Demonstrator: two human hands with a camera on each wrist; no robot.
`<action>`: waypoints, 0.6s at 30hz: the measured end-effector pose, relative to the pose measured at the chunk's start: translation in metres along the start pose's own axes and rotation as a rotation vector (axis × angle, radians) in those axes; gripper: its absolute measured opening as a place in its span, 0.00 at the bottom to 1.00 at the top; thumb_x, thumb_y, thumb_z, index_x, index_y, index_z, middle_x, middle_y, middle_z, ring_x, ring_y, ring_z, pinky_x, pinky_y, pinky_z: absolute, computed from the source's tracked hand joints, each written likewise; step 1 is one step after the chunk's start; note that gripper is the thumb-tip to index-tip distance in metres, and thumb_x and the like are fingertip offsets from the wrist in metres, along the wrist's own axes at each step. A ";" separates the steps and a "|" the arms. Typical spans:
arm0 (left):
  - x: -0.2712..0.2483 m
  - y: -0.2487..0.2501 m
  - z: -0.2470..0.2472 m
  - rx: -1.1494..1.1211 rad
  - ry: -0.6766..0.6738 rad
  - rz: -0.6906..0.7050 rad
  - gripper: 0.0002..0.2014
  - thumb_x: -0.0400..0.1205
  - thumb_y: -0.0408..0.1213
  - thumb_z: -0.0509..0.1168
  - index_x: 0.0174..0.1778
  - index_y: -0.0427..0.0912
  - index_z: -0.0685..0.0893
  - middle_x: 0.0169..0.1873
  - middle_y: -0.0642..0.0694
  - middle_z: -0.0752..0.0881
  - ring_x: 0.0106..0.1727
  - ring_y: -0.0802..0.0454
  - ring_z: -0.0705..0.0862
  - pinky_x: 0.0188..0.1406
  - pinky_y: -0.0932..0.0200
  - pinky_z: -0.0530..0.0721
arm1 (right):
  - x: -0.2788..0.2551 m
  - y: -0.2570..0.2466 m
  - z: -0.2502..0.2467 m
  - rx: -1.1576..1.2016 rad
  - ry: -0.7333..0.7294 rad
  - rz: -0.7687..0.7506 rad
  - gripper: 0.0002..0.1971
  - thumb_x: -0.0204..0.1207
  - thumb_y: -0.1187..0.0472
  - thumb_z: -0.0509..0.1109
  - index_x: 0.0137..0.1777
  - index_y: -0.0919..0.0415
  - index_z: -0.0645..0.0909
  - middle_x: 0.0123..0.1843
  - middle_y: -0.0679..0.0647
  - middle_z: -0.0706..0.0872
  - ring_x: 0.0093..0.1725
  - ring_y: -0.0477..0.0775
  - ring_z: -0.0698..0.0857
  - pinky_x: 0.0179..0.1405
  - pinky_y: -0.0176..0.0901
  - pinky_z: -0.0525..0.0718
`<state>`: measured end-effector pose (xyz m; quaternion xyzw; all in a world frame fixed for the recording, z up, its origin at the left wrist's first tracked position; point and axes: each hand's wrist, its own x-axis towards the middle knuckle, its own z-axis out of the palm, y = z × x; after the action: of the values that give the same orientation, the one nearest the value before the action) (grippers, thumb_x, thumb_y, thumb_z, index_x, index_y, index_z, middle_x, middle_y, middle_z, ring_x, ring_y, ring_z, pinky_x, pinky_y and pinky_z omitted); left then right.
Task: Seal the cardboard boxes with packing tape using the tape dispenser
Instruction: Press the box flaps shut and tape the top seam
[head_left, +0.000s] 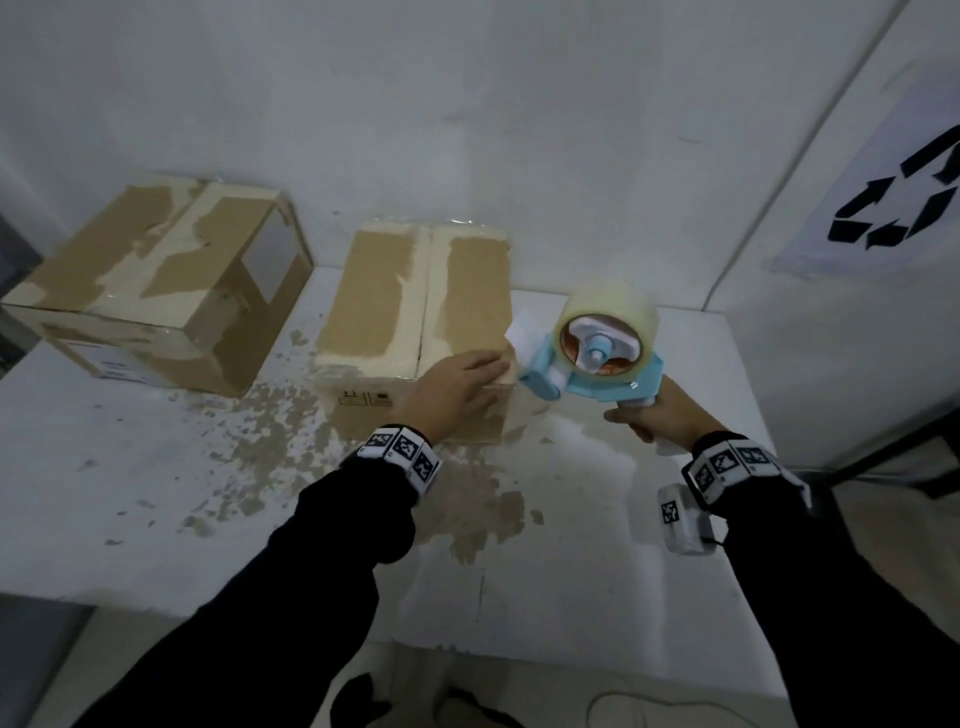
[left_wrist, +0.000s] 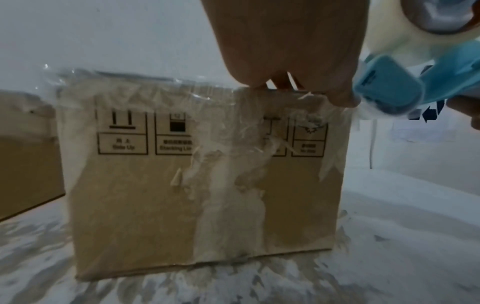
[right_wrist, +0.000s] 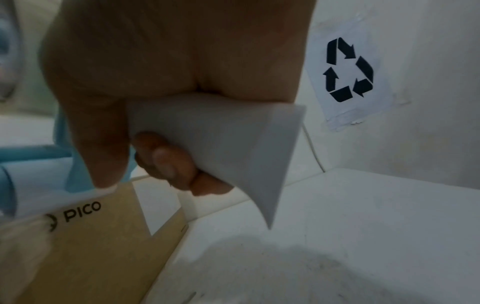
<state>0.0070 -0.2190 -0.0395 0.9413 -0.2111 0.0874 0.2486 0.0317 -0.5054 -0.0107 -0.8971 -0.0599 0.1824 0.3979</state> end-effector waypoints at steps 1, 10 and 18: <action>0.002 0.000 0.000 0.018 0.008 0.002 0.22 0.79 0.47 0.65 0.67 0.41 0.82 0.64 0.41 0.83 0.60 0.43 0.83 0.60 0.57 0.77 | 0.001 0.002 0.000 0.061 0.011 -0.002 0.14 0.71 0.69 0.75 0.30 0.60 0.73 0.16 0.51 0.75 0.17 0.51 0.71 0.27 0.44 0.72; 0.004 -0.015 0.007 0.197 0.109 0.107 0.16 0.80 0.51 0.58 0.56 0.51 0.86 0.50 0.46 0.84 0.47 0.43 0.82 0.41 0.57 0.70 | 0.022 -0.001 -0.015 0.044 -0.054 -0.019 0.16 0.68 0.71 0.77 0.29 0.59 0.73 0.15 0.50 0.74 0.15 0.50 0.68 0.19 0.38 0.67; 0.014 -0.033 -0.003 0.115 0.061 0.088 0.17 0.79 0.53 0.61 0.51 0.48 0.89 0.53 0.44 0.83 0.49 0.46 0.77 0.40 0.50 0.77 | 0.036 -0.010 -0.010 -0.128 -0.084 -0.064 0.15 0.69 0.70 0.75 0.31 0.55 0.74 0.16 0.43 0.77 0.14 0.43 0.69 0.20 0.38 0.68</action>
<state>0.0336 -0.1961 -0.0473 0.9407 -0.2392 0.1388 0.1963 0.0688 -0.4968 -0.0071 -0.9099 -0.1169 0.2029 0.3425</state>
